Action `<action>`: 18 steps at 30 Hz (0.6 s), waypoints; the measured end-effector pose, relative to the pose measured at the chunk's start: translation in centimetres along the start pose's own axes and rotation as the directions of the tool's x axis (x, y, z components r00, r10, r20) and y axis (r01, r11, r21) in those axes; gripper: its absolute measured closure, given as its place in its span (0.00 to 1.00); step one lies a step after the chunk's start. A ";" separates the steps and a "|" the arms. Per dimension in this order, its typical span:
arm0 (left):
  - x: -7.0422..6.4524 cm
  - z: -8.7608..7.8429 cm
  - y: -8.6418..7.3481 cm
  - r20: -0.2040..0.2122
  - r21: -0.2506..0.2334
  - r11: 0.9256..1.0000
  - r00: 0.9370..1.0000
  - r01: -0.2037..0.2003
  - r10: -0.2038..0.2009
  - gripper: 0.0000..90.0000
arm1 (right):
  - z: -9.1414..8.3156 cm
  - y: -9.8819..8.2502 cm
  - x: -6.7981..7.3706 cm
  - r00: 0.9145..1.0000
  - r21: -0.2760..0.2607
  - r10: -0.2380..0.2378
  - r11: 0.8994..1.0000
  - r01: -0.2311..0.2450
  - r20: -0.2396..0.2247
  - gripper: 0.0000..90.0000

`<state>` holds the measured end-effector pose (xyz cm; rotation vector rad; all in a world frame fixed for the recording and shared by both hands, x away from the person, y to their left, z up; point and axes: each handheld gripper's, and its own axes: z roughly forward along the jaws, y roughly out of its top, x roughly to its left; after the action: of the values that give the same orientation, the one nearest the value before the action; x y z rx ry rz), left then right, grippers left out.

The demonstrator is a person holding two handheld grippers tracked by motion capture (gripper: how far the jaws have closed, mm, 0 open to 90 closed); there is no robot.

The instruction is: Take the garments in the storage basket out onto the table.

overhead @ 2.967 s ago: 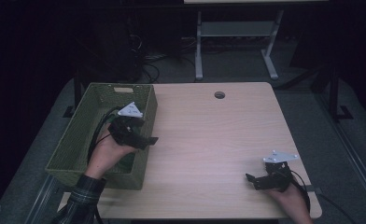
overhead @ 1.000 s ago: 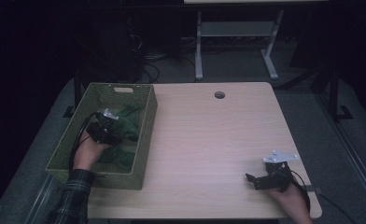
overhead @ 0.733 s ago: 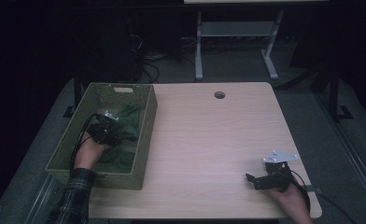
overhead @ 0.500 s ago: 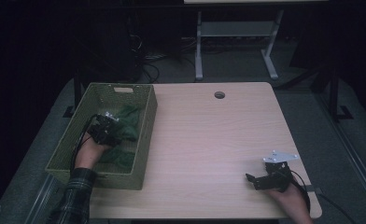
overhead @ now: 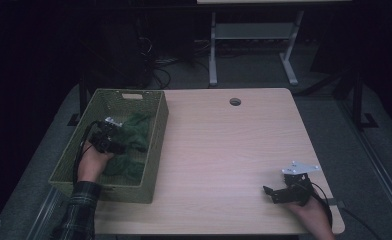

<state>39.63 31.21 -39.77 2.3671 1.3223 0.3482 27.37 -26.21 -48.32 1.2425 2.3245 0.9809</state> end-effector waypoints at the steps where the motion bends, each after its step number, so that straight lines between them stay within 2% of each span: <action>1: 0.0 -0.3 0.0 0.002 -0.014 1.000 1.000 0.006 -0.006 0.88 | 0.0 0.0 0.0 1.000 0.000 0.000 1.000 0.000 0.000 0.02; 6: 0.1 -1.3 0.0 0.019 -0.055 0.998 1.000 0.023 -0.022 0.88 | 0.0 0.0 0.0 1.000 0.000 0.000 1.000 0.000 0.000 0.02; 10: 0.1 -2.7 0.2 0.045 -0.108 0.993 0.998 0.039 -0.035 0.88 | 0.0 0.0 0.0 1.000 0.000 0.000 1.000 0.000 0.000 0.02; 18: -0.2 -5.2 0.9 0.085 -0.195 0.979 0.996 0.057 -0.041 0.89 | 0.0 0.0 0.0 1.000 0.000 0.000 1.000 0.000 0.000 0.02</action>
<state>38.09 31.79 -34.78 2.1584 1.2458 0.3491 27.37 -26.21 -48.32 1.2423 2.3247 0.9807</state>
